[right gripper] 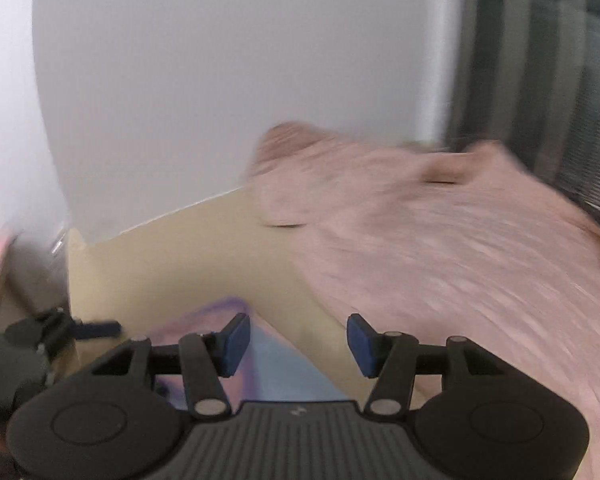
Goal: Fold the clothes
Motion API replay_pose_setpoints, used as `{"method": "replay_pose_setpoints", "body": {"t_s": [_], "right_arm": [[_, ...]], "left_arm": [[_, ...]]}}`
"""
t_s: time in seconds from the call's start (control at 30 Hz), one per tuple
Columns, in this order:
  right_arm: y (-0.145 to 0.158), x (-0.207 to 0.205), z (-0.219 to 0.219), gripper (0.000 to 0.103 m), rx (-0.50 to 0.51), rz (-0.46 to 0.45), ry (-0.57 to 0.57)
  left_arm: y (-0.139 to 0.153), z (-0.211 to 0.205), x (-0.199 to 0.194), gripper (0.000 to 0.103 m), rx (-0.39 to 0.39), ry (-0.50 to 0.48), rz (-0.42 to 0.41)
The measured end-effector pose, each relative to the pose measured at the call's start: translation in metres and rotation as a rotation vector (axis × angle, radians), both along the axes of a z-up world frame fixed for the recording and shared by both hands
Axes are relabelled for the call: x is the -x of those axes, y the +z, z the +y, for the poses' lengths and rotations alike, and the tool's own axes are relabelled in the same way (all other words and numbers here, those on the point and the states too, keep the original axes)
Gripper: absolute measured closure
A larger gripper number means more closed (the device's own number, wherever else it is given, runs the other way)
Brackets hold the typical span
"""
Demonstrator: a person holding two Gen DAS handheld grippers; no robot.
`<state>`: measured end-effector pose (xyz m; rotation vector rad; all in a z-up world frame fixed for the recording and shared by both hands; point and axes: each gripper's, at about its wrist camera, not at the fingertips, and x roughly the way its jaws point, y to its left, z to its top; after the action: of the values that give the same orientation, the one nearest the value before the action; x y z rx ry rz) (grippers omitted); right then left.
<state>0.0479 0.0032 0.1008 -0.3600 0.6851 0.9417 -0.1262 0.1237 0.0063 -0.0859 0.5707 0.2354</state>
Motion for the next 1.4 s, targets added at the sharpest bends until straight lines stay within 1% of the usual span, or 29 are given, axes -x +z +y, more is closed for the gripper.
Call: {"method": "replay_pose_setpoints", "body": {"t_s": [0.07, 0.1, 0.17, 0.2, 0.23, 0.27, 0.3, 0.33, 0.4, 0.43, 0.53, 0.57, 0.63, 0.67, 0.73, 0.8, 0.83, 0.9, 0.93, 0.97, 1.0, 1.03, 1.07, 1.1, 1.13, 1.17, 1.23, 1.3, 1.4], "right_arm": [[-0.011, -0.020, 0.036, 0.051, 0.056, 0.049, 0.053], [-0.018, -0.028, 0.052, 0.051, 0.078, 0.074, 0.078], [-0.034, -0.035, 0.072, 0.051, 0.097, 0.125, 0.124], [-0.043, -0.038, 0.079, 0.053, 0.112, 0.148, 0.139], [-0.051, -0.039, 0.084, 0.059, 0.136, 0.157, 0.138], [-0.056, -0.037, 0.087, 0.070, 0.158, 0.152, 0.125], [-0.061, -0.038, 0.089, 0.075, 0.176, 0.150, 0.110], [-0.063, -0.038, 0.089, 0.084, 0.177, 0.152, 0.105], [-0.068, -0.038, 0.088, 0.092, 0.177, 0.154, 0.095], [-0.067, -0.037, 0.087, 0.100, 0.177, 0.150, 0.086], [-0.056, -0.041, 0.080, 0.101, 0.140, 0.062, 0.003], [-0.048, -0.043, 0.074, 0.101, 0.112, 0.036, -0.040], [-0.030, -0.056, 0.052, 0.101, 0.027, 0.028, -0.146], [-0.021, -0.062, 0.040, 0.101, -0.012, 0.025, -0.193], [-0.006, -0.075, 0.020, 0.101, -0.045, -0.003, -0.267], [0.007, -0.095, -0.001, 0.101, -0.068, -0.027, -0.359], [0.012, -0.108, -0.012, 0.101, -0.083, -0.031, -0.413], [0.019, -0.141, -0.034, 0.101, -0.123, -0.040, -0.543], [0.019, -0.159, -0.046, 0.100, -0.152, -0.033, -0.611], [0.018, -0.179, -0.059, 0.096, -0.185, -0.018, -0.679], [0.015, -0.197, -0.072, 0.094, -0.211, 0.001, -0.743], [0.011, -0.211, -0.084, 0.083, -0.215, 0.030, -0.794], [0.008, -0.218, -0.096, 0.071, -0.193, 0.064, -0.826], [0.007, -0.216, -0.106, 0.069, -0.172, 0.086, -0.836], [0.007, -0.207, -0.114, 0.067, -0.173, 0.082, -0.827], [0.007, -0.195, -0.123, 0.061, -0.179, 0.073, -0.819], [0.004, -0.159, -0.136, 0.051, -0.190, 0.047, -0.787], [-0.005, -0.119, -0.144, 0.050, -0.199, 0.047, -0.733], [-0.024, -0.058, -0.146, 0.050, -0.235, 0.089, -0.621]], "left_arm": [[0.000, -0.004, 0.001, 0.045, -0.016, -0.017, -0.007], [0.001, -0.004, 0.002, 0.049, -0.008, -0.023, -0.011], [0.002, -0.003, 0.004, 0.071, 0.014, -0.026, -0.018], [0.003, -0.001, 0.004, 0.079, 0.031, -0.033, -0.020], [0.003, 0.001, 0.005, 0.089, 0.049, -0.039, -0.022], [0.003, 0.003, 0.005, 0.090, 0.066, -0.045, -0.025], [0.003, 0.006, 0.004, 0.091, 0.079, -0.044, -0.032], [0.003, 0.006, 0.004, 0.092, 0.077, -0.047, -0.036], [0.003, 0.007, 0.002, 0.093, 0.060, -0.051, -0.041], [0.003, 0.009, 0.000, 0.094, 0.062, -0.053, -0.045], [0.007, 0.014, -0.010, 0.094, 0.060, -0.063, -0.067], [0.012, 0.014, -0.017, 0.095, 0.040, -0.080, -0.082], [0.027, 0.011, -0.039, 0.095, -0.036, -0.120, -0.117], [0.036, 0.009, -0.052, 0.095, -0.070, -0.145, -0.133], [0.054, 0.003, -0.087, 0.095, -0.108, -0.203, -0.155], [0.073, 0.000, -0.133, 0.095, -0.102, -0.260, -0.154], [0.082, 0.000, -0.157, 0.094, -0.091, -0.285, -0.155], [0.091, -0.001, -0.211, 0.083, -0.091, -0.296, -0.140], [0.093, -0.002, -0.237, 0.067, -0.106, -0.292, -0.129], [0.092, -0.007, -0.254, 0.062, -0.141, -0.298, -0.108], [0.092, -0.011, -0.265, 0.062, -0.182, -0.274, -0.089], [0.092, -0.015, -0.273, 0.062, -0.216, -0.250, -0.071], [0.093, -0.014, -0.270, 0.058, -0.214, -0.232, -0.065], [0.094, -0.010, -0.258, 0.051, -0.167, -0.234, -0.079], [0.094, -0.005, -0.245, 0.032, -0.098, -0.249, -0.095], [0.093, 0.001, -0.231, 0.019, -0.024, -0.267, -0.104], [0.085, 0.009, -0.201, 0.019, 0.078, -0.297, -0.090], [0.075, 0.002, -0.166, 0.018, 0.125, -0.340, -0.073], [0.057, -0.017, -0.121, 0.007, 0.199, -0.405, -0.044]]}}
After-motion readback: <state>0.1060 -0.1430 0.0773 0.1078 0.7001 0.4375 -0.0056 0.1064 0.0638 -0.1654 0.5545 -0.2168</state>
